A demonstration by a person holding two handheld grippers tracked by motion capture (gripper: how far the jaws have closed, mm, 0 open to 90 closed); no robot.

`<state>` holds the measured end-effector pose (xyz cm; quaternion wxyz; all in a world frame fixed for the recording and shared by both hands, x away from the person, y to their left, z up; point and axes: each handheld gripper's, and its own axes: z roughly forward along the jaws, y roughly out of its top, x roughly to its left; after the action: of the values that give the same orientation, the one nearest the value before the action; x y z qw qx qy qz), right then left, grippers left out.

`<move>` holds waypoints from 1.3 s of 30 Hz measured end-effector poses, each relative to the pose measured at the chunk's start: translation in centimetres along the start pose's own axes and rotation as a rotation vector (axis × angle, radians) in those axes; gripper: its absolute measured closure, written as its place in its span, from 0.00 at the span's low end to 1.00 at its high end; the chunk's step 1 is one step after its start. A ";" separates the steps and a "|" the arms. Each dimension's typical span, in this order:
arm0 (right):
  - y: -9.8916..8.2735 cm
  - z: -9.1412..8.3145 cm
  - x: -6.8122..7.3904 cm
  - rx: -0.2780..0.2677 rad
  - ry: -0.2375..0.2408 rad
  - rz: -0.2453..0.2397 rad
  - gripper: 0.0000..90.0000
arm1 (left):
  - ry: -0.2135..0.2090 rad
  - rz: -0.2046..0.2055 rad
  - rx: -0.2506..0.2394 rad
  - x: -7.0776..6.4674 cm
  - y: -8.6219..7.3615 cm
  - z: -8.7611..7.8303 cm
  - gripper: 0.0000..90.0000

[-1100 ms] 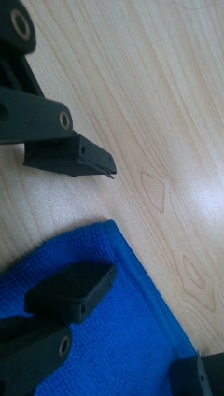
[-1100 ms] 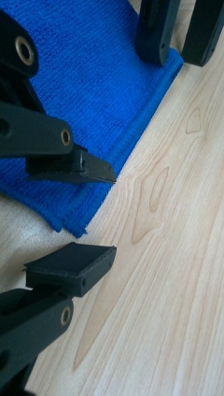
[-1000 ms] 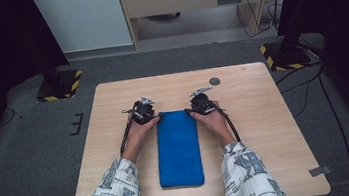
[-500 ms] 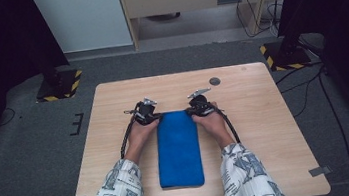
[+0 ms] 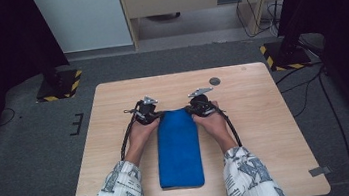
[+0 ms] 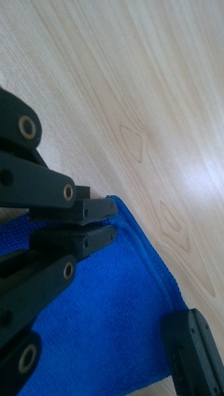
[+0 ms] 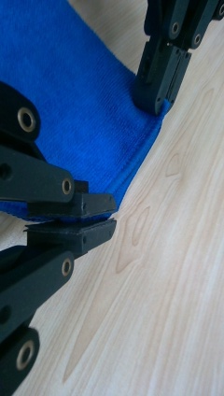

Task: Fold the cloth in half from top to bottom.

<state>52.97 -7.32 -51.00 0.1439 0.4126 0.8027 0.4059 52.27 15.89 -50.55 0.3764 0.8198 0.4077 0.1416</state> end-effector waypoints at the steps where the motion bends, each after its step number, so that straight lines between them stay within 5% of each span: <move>1: 0.2 -0.5 0.2 -0.009 0.002 -0.004 0.96 | 0.000 0.000 -0.013 -0.2 0.2 -0.4 0.96; 17: 1.1 -3.5 0.7 -0.068 0.017 -0.019 0.96 | -0.002 0.010 -0.085 -1.4 0.9 -3.0 0.96; 39: 3.7 -5.4 1.1 -0.107 0.011 -0.041 0.96 | 0.020 -0.008 -0.134 -0.9 2.2 -5.3 0.96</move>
<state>51.29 -8.13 -44.61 0.1697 0.3856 0.7888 0.4476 50.09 17.01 -45.30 0.4270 0.7897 0.4041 0.1754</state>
